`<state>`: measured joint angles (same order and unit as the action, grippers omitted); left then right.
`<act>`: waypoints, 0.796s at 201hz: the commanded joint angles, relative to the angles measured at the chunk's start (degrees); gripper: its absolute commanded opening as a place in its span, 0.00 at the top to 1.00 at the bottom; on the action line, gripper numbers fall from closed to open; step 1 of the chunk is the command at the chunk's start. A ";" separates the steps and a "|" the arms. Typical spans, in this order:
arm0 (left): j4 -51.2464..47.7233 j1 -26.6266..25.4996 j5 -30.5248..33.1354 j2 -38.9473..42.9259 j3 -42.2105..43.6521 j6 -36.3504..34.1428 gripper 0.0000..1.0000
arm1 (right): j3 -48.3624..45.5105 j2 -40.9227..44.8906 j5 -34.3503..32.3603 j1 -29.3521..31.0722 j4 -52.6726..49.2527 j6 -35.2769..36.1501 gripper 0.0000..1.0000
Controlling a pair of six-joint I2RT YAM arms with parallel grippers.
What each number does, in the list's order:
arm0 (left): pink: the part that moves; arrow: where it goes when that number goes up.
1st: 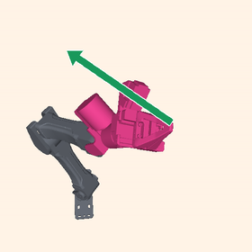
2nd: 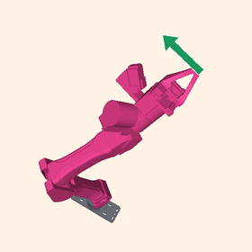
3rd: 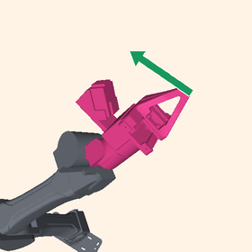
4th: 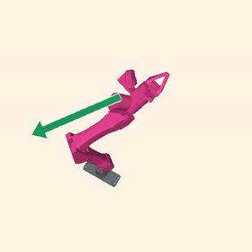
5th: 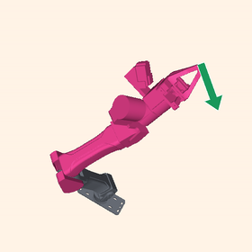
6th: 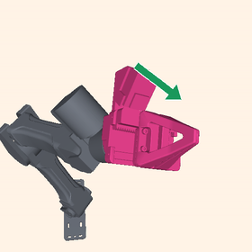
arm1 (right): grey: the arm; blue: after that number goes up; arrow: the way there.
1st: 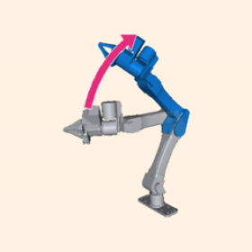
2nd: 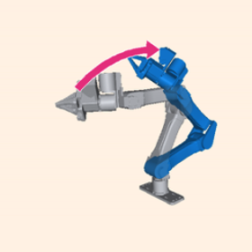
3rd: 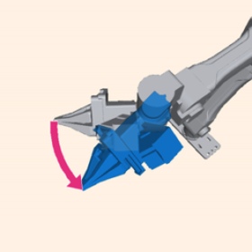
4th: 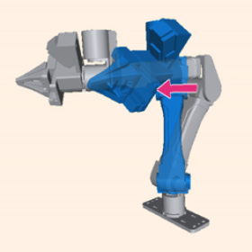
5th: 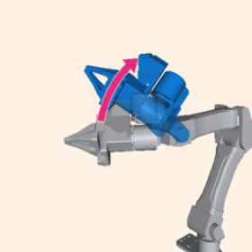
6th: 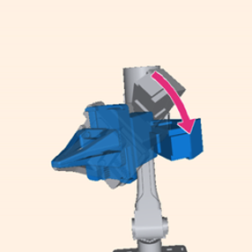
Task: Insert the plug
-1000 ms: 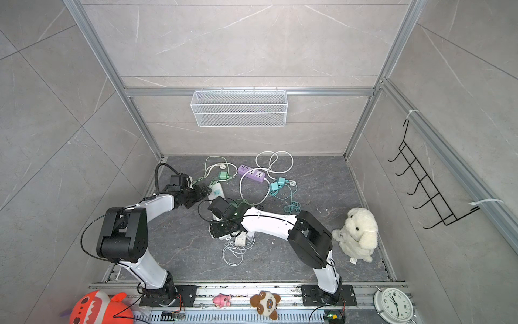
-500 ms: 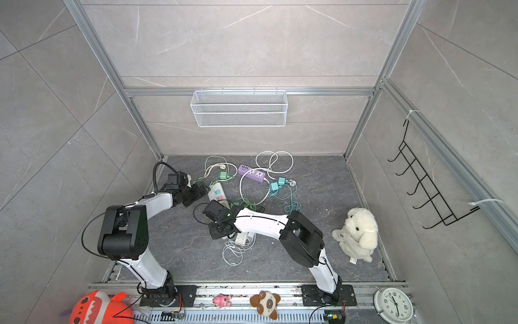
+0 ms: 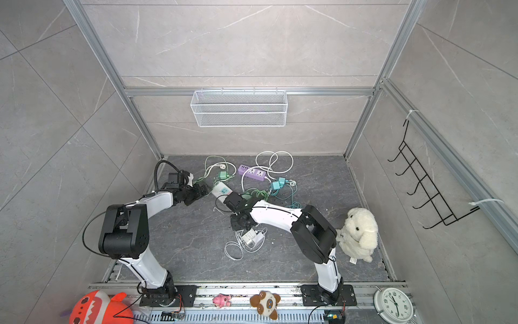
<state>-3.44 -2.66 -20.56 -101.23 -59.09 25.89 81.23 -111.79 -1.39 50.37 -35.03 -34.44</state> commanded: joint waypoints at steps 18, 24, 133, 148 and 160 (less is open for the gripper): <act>-0.55 -2.00 -4.38 -1.97 -2.91 -2.11 0.00 | -0.48 2.09 -2.93 -4.41 -4.80 2.91 0.87; -0.72 -2.38 -4.32 -1.95 -3.04 -2.20 0.00 | 0.05 2.25 -2.92 -4.52 -5.52 3.05 0.87; -6.69 -3.50 -1.10 8.94 -0.94 -5.80 0.00 | 4.78 6.63 -9.48 -4.23 -3.26 -7.36 0.85; -7.36 -3.50 0.74 10.05 -0.05 -6.37 0.00 | 7.66 3.46 -12.42 -3.99 -3.42 -9.16 0.87; -7.34 -3.50 1.70 10.52 0.60 -6.75 0.00 | 9.68 1.06 -14.00 -3.86 -3.47 -10.89 0.86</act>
<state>-8.88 -6.35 -21.19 -93.01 -59.96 21.69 86.63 -105.95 -9.52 45.82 -40.07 -40.60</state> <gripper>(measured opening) 0.998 0.339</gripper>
